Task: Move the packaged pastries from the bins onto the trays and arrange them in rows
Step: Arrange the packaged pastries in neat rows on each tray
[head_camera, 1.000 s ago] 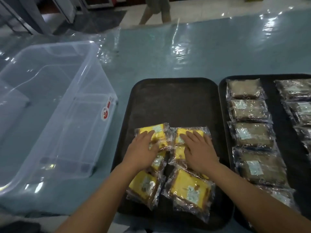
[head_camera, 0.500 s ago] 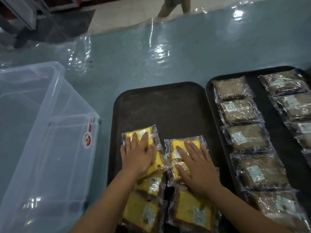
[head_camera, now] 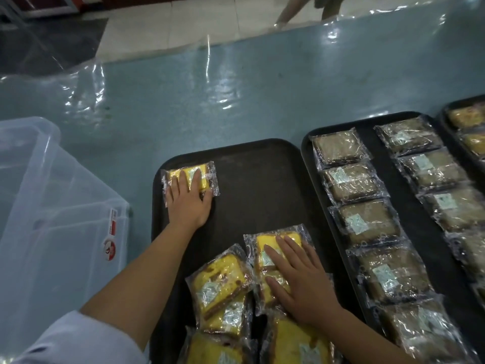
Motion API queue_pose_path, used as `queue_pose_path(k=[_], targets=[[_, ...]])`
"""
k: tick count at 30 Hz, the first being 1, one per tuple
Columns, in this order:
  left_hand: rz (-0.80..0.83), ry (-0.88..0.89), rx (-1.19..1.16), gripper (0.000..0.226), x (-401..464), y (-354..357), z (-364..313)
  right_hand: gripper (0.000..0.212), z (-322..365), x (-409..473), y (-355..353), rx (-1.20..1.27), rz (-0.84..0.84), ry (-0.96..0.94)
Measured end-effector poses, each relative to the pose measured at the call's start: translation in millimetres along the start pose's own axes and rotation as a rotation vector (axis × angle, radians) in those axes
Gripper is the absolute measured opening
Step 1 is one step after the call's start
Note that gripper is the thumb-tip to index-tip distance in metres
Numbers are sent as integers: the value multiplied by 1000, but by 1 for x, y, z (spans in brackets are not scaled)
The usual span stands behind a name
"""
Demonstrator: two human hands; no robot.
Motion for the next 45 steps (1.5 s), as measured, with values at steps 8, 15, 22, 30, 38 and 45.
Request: queue_pose_path(k=[8, 15, 22, 30, 38, 45], targets=[[9, 28, -39, 66, 2, -10, 2, 61, 0, 0, -1, -4, -3, 4], [15, -33, -455, 69, -89, -28, -6, 66, 1, 1, -4, -24, 24, -6], [183, -19, -618, 80, -208, 2, 13, 77, 14, -14, -21, -50, 81, 13], [212, -5, -598, 80, -236, 18, 27, 79, 0, 3, -22, -33, 154, -7], [221, 8, -583, 78, -234, 19, 32, 69, -29, 84, -30, -145, 59, -128], [222, 8, -574, 78, -235, 19, 30, 65, -33, 141, -43, -189, 38, -134]])
Point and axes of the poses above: each hand's wrist, its own x-axis towards the middle knuckle, its own y-axis out of the palm, z = x × y, the point moved 1 cm from there along x, towards the middle knuckle, and after that the axes turned 2 degrees about -x, right-handed, at the moved point
